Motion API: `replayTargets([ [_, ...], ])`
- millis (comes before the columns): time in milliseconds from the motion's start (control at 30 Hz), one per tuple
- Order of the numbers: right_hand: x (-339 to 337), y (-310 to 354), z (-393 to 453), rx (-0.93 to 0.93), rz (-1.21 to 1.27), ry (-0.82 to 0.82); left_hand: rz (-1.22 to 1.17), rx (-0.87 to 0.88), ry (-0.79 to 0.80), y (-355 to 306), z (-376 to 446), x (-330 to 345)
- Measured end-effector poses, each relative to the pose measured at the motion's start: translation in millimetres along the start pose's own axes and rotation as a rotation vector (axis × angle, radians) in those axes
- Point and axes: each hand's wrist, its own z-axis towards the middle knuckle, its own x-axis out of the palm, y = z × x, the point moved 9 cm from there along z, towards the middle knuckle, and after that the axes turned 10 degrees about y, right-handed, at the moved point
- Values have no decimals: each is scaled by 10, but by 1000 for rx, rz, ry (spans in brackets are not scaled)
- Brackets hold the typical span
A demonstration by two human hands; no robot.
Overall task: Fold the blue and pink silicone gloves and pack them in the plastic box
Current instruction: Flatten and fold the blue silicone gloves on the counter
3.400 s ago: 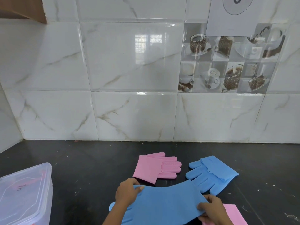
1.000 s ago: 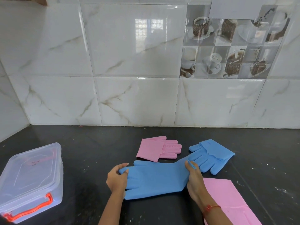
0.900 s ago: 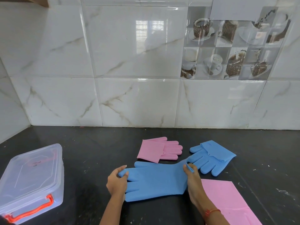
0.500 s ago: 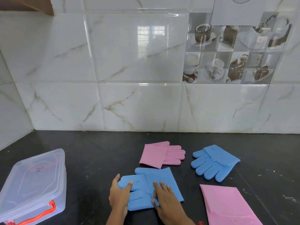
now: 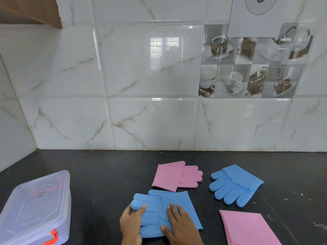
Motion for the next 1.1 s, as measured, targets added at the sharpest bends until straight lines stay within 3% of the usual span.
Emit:
replayTargets([
  [67, -46, -45, -4, 43, 9, -97, 27, 62, -24, -96, -49, 56],
  [200, -58, 19, 36, 57, 235, 150, 89, 171, 3, -296, -203, 335],
  [333, -19, -6, 55, 80, 194, 125, 186, 179, 111, -384, -274, 743],
  [367, 39, -11, 13, 94, 196, 188, 213, 172, 142, -385, -286, 839],
  [400, -78, -23, 13, 133, 190, 88, 252, 163, 171, -387, -297, 927],
  [533, -132, 14, 36, 44, 181, 72, 441, 121, 279, -351, -355, 1226],
  [667, -271, -182, -93, 75, 701, -27, 683, 20, 426, -122, -400, 1478],
  [833, -335, -710, -307, 194, 898, -235, 877, 26, 442, 105, -363, 1602],
  [933, -249, -974, -352, 327, 1041, -281, 791, -19, 501, 148, -401, 1754],
  [1033, -264, -1017, -325, 319, 1094, -249, 430, -25, 635, 92, -525, 1835],
  [1100, -319, -1016, -310, 324, 1106, -230, 218, 26, 641, -56, -553, 1769],
])
